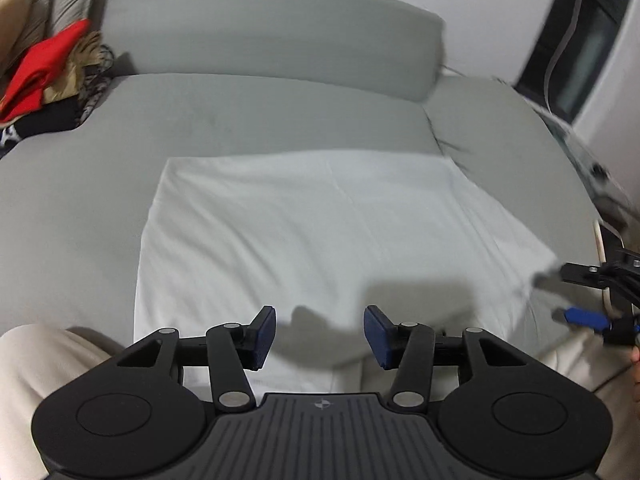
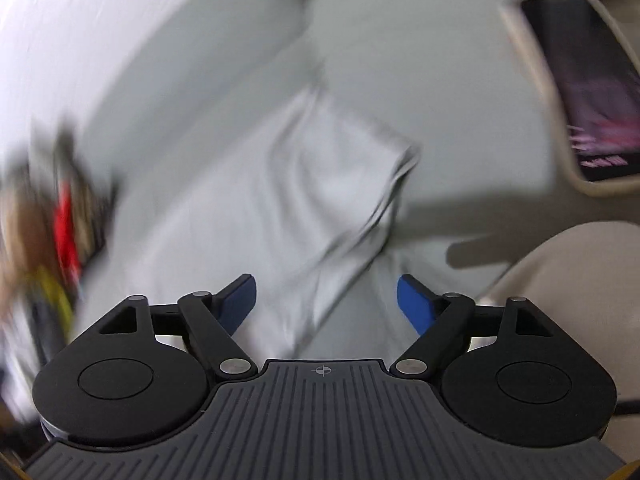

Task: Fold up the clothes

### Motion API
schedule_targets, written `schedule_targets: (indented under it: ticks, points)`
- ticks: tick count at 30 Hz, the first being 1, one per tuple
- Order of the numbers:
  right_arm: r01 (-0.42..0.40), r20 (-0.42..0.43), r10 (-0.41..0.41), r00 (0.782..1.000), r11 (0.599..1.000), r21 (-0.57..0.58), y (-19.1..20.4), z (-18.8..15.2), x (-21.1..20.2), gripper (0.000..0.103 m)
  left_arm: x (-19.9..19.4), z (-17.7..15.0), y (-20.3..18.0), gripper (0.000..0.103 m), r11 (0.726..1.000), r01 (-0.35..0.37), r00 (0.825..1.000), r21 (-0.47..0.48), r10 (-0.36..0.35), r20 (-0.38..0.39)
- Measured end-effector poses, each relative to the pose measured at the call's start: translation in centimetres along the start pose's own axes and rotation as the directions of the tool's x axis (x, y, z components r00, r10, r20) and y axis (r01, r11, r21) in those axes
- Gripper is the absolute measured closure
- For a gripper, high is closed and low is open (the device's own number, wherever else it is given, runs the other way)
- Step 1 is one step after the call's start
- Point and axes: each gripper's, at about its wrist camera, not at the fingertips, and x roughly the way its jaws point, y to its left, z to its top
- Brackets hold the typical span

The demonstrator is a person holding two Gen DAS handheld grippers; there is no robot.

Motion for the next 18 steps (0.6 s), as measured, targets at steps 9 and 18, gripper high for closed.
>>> schedule_targets:
  ticks: [9, 18]
  points:
    - [-0.031, -0.033, 0.038, 0.999, 0.982, 0.184, -3.8, 3.8, 5.0, 0.038, 4.2, -0.3, 0.1, 0.065, 0.997, -0.069, 0.997, 0.043, 0.070, -0.031]
    - [-0.094, 0.091, 0.076, 0.993, 0.971, 0.221, -4.9, 3.8, 8.5, 0.061, 4.5, -0.2, 1.2, 0.064, 1.000, -0.020, 0.999, 0.021, 0.021, -0.037]
